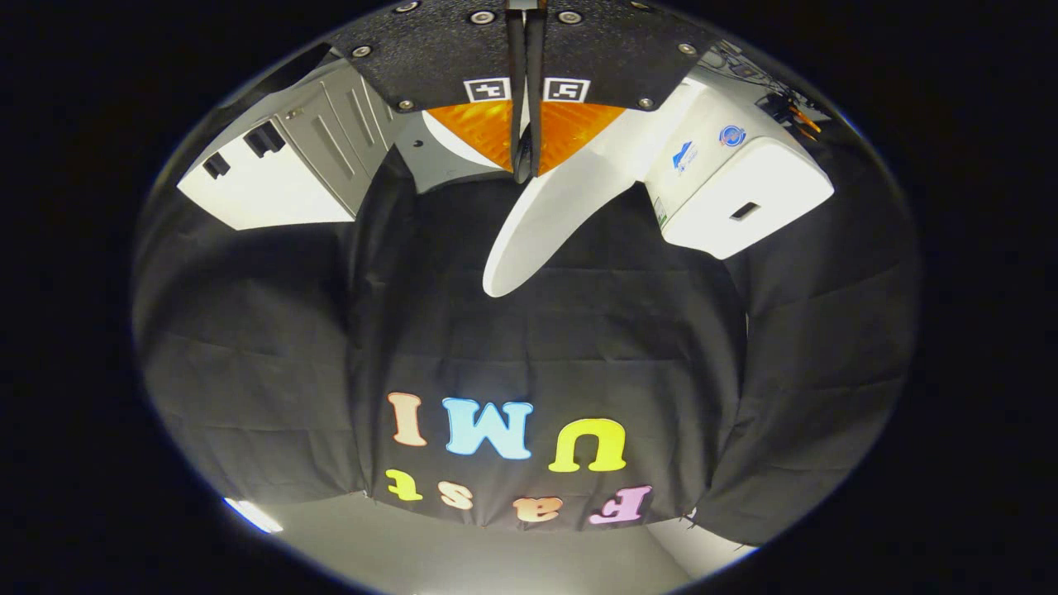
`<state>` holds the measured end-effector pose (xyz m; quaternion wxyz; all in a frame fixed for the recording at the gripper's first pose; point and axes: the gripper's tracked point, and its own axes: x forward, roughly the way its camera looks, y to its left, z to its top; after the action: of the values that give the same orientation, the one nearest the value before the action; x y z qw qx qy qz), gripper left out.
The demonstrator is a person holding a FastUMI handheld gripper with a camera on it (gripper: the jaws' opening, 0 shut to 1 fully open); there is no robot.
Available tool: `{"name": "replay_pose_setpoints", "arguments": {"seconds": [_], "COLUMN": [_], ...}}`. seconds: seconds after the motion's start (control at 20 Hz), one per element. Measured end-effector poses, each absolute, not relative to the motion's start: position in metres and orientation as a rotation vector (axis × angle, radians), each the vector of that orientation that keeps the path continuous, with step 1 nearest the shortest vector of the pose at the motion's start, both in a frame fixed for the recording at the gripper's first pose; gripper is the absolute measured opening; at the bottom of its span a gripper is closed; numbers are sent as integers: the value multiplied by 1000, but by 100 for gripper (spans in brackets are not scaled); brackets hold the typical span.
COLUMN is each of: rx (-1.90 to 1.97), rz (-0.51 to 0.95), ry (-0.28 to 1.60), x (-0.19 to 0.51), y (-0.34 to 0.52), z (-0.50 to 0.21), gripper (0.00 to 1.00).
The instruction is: Open the toilet lid.
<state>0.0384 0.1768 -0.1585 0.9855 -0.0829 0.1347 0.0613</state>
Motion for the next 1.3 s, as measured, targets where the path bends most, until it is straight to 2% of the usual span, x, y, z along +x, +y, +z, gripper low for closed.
{"name": "replay_pose_setpoints", "arguments": {"seconds": [0.4, 0.7, 1.3], "rx": [-254, -255, -235], "rz": [147, 219, 322], "ry": [253, 211, 187], "x": [33, 28, 14], "y": [236, 292, 377], "z": [-128, -109, -101], "gripper": [0, 0, 0]}}
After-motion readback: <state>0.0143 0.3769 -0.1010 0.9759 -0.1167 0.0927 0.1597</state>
